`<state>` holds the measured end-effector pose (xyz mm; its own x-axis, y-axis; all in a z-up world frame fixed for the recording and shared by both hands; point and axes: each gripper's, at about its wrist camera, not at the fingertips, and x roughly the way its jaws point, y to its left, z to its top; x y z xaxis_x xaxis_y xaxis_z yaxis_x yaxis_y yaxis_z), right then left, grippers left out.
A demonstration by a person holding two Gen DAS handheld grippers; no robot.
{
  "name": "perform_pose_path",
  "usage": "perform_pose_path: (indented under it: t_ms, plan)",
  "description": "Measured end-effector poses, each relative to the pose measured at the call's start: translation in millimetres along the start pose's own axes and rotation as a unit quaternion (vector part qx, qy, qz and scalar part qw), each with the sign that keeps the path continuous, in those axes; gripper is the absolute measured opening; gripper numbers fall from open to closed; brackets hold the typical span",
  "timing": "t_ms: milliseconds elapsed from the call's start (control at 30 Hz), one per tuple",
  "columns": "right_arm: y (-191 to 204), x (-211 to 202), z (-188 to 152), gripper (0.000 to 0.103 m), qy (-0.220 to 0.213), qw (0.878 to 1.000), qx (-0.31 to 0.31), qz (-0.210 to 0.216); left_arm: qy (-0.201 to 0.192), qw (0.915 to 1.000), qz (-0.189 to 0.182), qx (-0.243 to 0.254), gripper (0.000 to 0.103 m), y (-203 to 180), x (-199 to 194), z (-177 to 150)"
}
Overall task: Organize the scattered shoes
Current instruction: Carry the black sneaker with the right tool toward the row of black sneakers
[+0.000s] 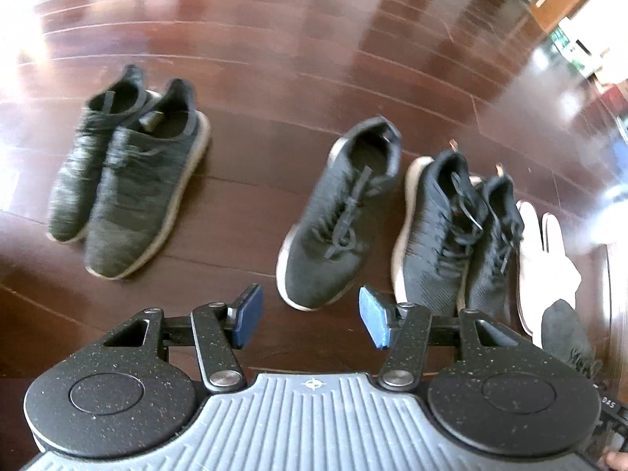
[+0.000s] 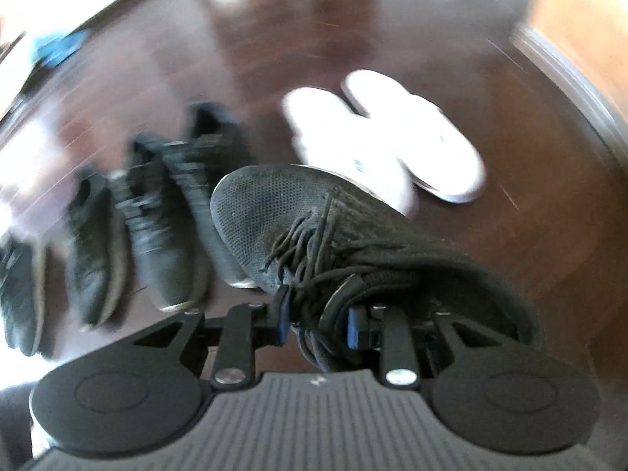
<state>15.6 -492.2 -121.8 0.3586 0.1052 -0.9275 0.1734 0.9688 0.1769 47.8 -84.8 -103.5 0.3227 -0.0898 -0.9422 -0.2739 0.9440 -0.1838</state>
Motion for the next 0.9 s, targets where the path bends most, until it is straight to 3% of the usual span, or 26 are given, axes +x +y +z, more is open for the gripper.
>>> perform_pose_path:
  t_ms: [133,233,400,633,900]
  plan:
    - [64,-4,20,0.029,0.011,0.993,-0.107,0.051,-0.017,0.9995,0.013,-0.021,0.063,34,-23,9]
    - [108,-5,31,0.029,0.022,0.979,-0.184,0.083,-0.022,0.9988,0.022,-0.039,0.065,55,-32,13]
    - [189,8,44,0.029,0.042,0.939,-0.317,0.126,-0.029,0.9961,0.024,-0.079,0.065,88,-41,10]
    - [261,24,41,0.029,0.067,0.888,-0.424,0.163,-0.016,0.9934,0.025,-0.110,0.065,125,-34,4]
    - [331,49,30,0.029,0.111,0.803,-0.554,0.191,-0.016,0.9914,0.027,-0.127,0.065,147,-25,6]
